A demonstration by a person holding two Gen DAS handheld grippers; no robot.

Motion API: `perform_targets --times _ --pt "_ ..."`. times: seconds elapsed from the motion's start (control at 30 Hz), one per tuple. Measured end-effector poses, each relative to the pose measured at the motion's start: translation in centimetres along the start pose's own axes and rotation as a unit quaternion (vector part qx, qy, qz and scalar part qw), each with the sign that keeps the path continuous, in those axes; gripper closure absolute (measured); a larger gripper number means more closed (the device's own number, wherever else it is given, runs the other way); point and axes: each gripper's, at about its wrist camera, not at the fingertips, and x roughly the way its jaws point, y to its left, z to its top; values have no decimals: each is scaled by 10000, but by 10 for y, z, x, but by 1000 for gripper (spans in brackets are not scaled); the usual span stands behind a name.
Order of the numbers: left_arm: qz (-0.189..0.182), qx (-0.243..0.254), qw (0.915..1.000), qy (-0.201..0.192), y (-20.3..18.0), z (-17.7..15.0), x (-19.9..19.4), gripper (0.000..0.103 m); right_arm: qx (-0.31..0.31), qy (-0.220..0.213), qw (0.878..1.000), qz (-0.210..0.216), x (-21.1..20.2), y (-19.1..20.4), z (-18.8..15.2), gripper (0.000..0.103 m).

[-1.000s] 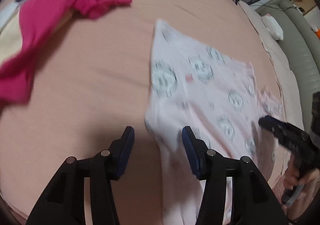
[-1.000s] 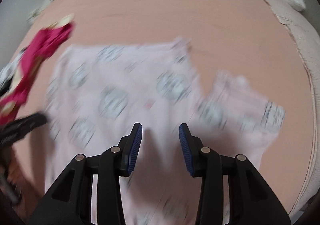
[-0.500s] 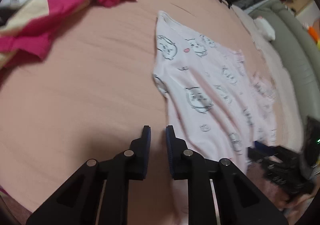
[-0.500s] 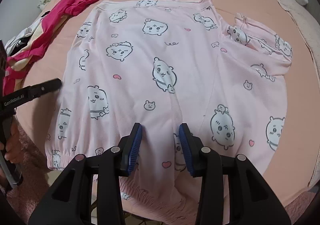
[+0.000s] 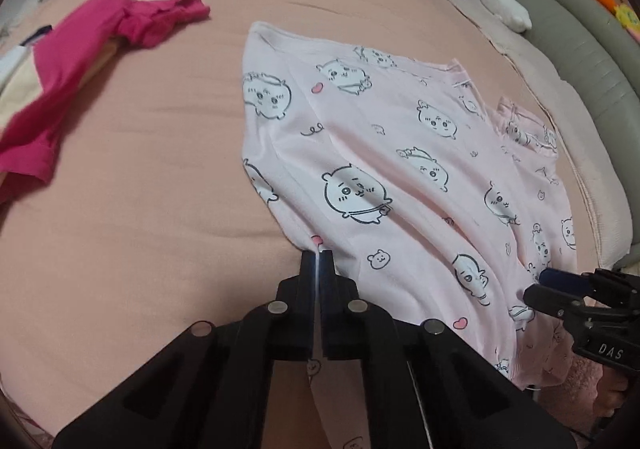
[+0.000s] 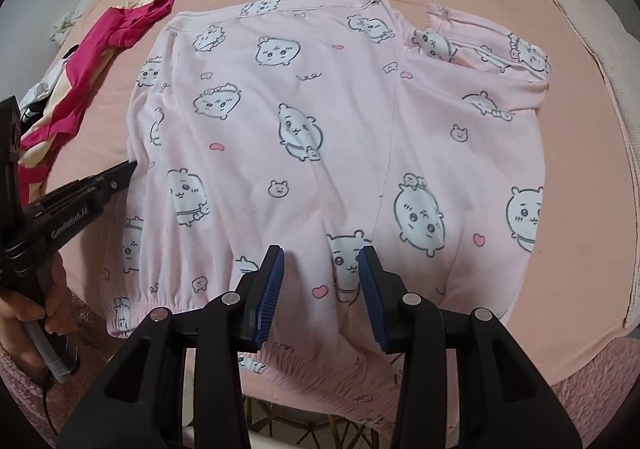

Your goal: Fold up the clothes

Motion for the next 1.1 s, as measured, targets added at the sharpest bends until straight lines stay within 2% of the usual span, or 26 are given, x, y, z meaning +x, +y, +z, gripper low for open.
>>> perform_targets --times 0.23,0.37,0.43,0.47,0.5,0.57,0.67,0.77,0.93,0.97,1.0,1.07,1.1 --pt "211 -520 9982 -211 34 -13 -36 101 21 -20 9999 100 -16 -23 -19 63" --pt "108 -910 9957 143 54 -20 -23 97 25 -35 9999 117 -26 -41 -33 63" --pt "-2 -1132 9934 192 59 -23 -21 96 28 -43 9999 125 -31 -49 -40 63" --pt "6 -1159 9931 157 57 -22 -27 90 29 -46 9999 129 -34 -54 -44 63" --pt "67 -1105 9938 85 53 -22 -35 77 30 -50 9999 134 -37 -58 -48 63" --pt "-8 -914 9958 -103 41 -30 -50 59 32 -57 9999 142 -42 -67 -55 63" --pt "-315 -538 9980 -79 13 -48 -55 58 84 -12 9999 82 -46 -77 -65 63" --pt "-363 242 9990 -36 -28 -61 -51 59 222 -45 9996 159 -53 -89 -81 63" --pt "-564 1176 9915 3 -75 -76 -48 62 386 -341 9987 4 -77 -110 -105 63" --pt "-512 1270 9906 73 -79 -79 -45 62 383 -344 9987 37 -81 -112 -110 62" --pt "-403 1354 9899 153 -81 -82 -41 62 373 -329 9987 66 -84 -116 -115 52" --pt "-187 1500 9881 286 -84 -87 -35 62 309 -289 9991 16 -89 -123 -131 50" --pt "-81 1545 9875 315 -84 -89 -33 66 295 -220 9993 -43 -84 -121 -138 50"
